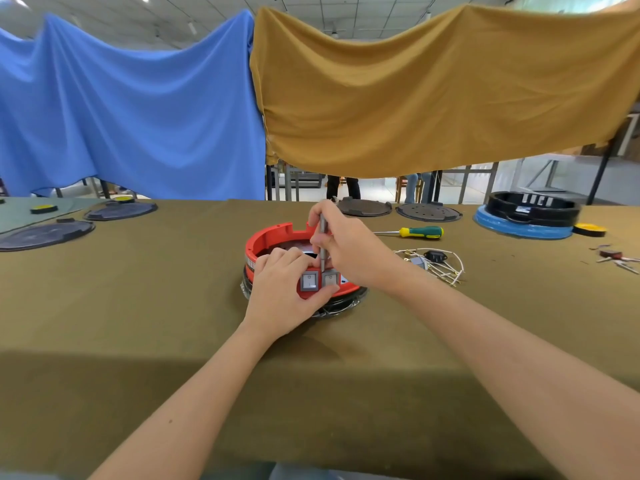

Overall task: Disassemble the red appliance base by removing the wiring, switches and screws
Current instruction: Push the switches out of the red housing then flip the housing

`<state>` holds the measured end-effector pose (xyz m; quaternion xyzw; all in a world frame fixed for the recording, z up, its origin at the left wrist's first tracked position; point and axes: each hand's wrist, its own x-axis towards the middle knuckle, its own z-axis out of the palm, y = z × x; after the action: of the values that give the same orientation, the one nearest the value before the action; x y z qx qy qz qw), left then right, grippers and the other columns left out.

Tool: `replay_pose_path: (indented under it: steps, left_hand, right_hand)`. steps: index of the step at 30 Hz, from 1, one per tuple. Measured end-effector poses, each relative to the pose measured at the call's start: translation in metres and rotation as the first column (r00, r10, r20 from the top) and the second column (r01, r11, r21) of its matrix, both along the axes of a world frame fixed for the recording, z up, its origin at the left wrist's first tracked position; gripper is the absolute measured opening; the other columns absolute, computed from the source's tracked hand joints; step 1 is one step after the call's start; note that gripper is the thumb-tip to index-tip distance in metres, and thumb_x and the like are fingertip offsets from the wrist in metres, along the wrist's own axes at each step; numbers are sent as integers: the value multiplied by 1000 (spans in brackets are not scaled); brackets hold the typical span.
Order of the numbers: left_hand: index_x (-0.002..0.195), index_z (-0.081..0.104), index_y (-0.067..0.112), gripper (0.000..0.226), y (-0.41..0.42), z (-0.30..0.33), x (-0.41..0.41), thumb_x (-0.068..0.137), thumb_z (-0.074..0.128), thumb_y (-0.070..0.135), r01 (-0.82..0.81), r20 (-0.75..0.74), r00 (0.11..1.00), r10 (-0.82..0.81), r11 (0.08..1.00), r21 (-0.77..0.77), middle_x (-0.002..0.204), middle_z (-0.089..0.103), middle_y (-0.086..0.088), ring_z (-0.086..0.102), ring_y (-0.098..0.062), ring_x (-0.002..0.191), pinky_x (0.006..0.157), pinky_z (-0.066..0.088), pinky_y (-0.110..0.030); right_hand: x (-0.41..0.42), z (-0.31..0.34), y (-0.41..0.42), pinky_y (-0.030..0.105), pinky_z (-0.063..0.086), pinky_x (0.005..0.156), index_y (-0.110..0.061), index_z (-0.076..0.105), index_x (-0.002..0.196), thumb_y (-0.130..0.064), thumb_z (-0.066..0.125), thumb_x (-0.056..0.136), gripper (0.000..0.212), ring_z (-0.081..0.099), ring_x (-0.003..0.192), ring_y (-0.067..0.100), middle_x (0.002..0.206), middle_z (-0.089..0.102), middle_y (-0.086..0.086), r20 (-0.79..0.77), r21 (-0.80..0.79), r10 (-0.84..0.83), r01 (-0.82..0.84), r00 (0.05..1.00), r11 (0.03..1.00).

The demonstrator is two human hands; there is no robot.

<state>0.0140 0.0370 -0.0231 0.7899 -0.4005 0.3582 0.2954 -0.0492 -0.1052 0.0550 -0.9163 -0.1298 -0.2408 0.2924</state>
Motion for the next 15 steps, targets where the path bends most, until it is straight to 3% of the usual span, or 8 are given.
replay_pose_path:
  steps: [2, 5, 9, 12, 15]
  left_hand:
    - [90, 66, 22, 43, 0, 1, 0, 78, 61, 63, 12, -19, 1000, -12, 1000, -9, 86, 55, 14, 49, -11, 88, 86, 28, -27]
    - [91, 67, 21, 41, 1, 2, 0, 76, 69, 60, 32, -46, 998, -34, 999, -36, 90, 57, 12, 48, -10, 89, 87, 26, -23]
    - [95, 70, 19, 42, 2, 2, 0, 75, 76, 55, 24, -55, 998, -26, 999, -31, 91, 57, 11, 46, -10, 88, 88, 27, -24]
    - [95, 70, 17, 42, 2, 3, 0, 75, 76, 54, 21, -52, 998, -23, 999, -25, 91, 58, 9, 48, -12, 89, 88, 26, -24]
    - [95, 68, 19, 43, 2, 3, -1, 76, 73, 57, 24, -54, 998, -25, 999, -25, 92, 58, 9, 50, -13, 91, 88, 26, -24]
  right_hand:
    - [3, 5, 1, 30, 58, 67, -18, 41, 108, -10, 41, 104, 9, 63, 71, -4, 83, 63, 4, -47, -31, -10, 9, 999, 999]
    - [9, 15, 2, 38, 58, 66, -16, 42, 106, -5, 40, 102, 12, 66, 75, 17, 86, 65, 7, -165, -42, -18, 11, 986, 999]
    - [18, 30, 5, 23, 52, 53, -17, 44, 103, -1, 41, 100, 16, 60, 67, 10, 87, 66, 5, -275, -117, -33, 1, 961, 993]
    - [21, 35, 4, 35, 59, 63, -22, 43, 98, -7, 43, 102, 15, 67, 73, 18, 89, 69, 5, -332, -82, -29, 2, 943, 997]
    - [13, 27, 0, 43, 62, 68, -20, 44, 99, -10, 45, 103, 10, 69, 77, 24, 86, 66, 6, -268, 54, 23, -8, 963, 999]
